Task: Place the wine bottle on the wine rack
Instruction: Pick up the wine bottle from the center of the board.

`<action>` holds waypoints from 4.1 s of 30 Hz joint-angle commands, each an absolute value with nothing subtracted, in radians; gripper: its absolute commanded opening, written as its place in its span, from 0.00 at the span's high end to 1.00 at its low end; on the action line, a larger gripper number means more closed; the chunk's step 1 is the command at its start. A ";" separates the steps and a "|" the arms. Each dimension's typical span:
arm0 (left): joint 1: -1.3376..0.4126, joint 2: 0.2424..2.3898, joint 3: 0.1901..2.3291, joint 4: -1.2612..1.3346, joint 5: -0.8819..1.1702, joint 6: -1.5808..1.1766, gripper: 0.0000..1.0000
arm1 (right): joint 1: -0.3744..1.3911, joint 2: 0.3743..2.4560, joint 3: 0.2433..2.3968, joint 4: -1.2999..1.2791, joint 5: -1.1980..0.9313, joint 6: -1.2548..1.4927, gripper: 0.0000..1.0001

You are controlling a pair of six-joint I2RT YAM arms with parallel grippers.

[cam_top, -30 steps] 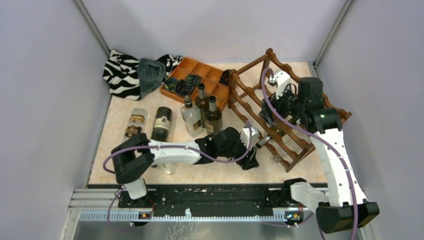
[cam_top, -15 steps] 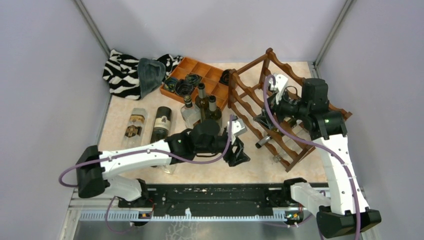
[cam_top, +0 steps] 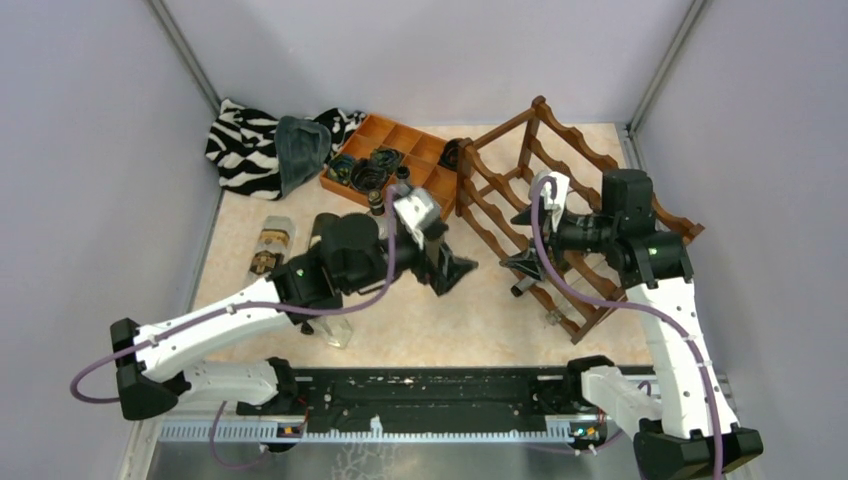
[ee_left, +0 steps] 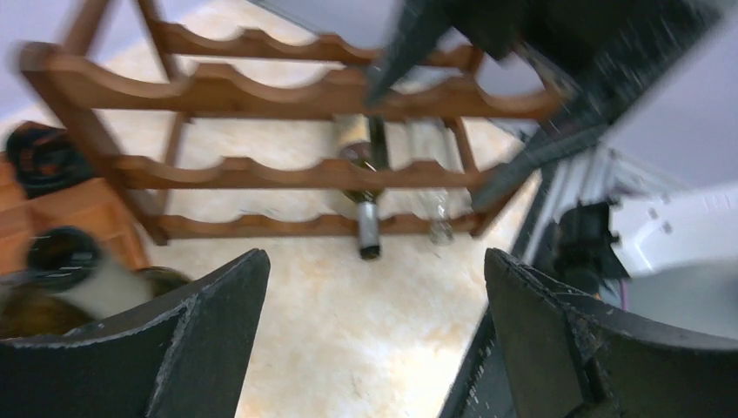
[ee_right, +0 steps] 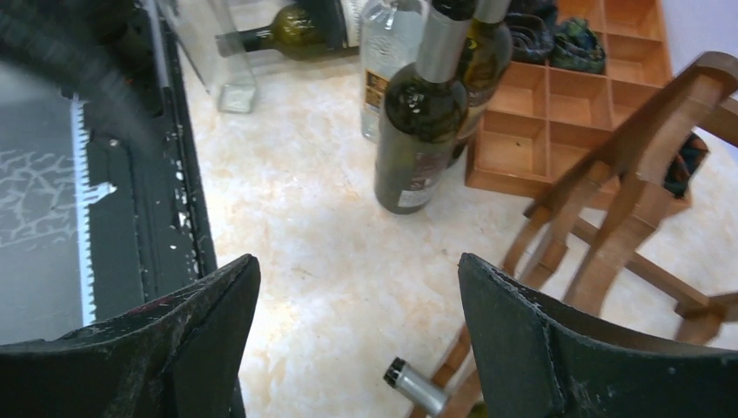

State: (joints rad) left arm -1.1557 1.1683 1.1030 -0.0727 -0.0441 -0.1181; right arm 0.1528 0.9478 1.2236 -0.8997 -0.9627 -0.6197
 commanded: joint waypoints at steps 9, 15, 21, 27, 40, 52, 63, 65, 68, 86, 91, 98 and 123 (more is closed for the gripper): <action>-0.967 1.238 1.404 -0.368 -0.165 -0.223 0.02 | 0.149 0.913 1.177 -0.903 -1.087 -0.689 0.17; -0.963 1.348 1.568 -0.566 -0.264 -0.189 0.05 | 0.148 0.900 1.157 -0.876 -1.060 -0.659 0.17; -0.962 1.462 1.673 -0.708 -0.357 -0.165 0.10 | 0.149 0.899 1.142 -0.854 -1.062 -0.637 0.17; -0.957 1.539 1.710 -0.762 -0.406 -0.136 0.12 | 0.149 0.899 1.137 -0.853 -1.054 -0.632 0.17; -0.943 1.654 1.756 -0.789 -0.428 -0.094 0.27 | 0.149 0.933 1.137 -0.852 -1.055 -0.632 0.17; -0.922 1.690 1.762 -0.779 -0.349 -0.080 0.86 | 0.149 0.935 1.120 -0.846 -1.053 -0.628 0.17; -0.923 1.472 1.614 -0.597 0.058 -0.045 1.00 | 0.148 0.936 1.066 -0.826 -1.160 -0.629 0.11; -0.923 1.438 1.582 -0.572 0.105 -0.053 1.00 | 0.148 0.938 1.055 -0.819 -1.183 -0.631 0.09; -0.923 1.387 1.523 -0.514 0.195 -0.072 1.00 | 0.149 0.944 1.028 -0.791 -1.224 -0.618 0.08; -0.923 1.237 1.328 -0.229 0.373 -0.248 1.00 | 0.234 0.964 0.929 -0.672 -1.289 -0.543 0.02; -0.923 1.226 1.309 -0.165 0.381 -0.291 1.00 | 0.270 0.973 0.910 -0.657 -1.249 -0.533 0.02; -0.923 1.206 1.305 -0.112 0.350 -0.321 1.00 | 0.300 0.980 0.878 -0.630 -1.211 -0.521 0.02; -0.923 1.195 1.229 0.109 0.254 -0.433 1.00 | 0.394 1.064 0.754 -0.107 -1.303 -0.051 0.02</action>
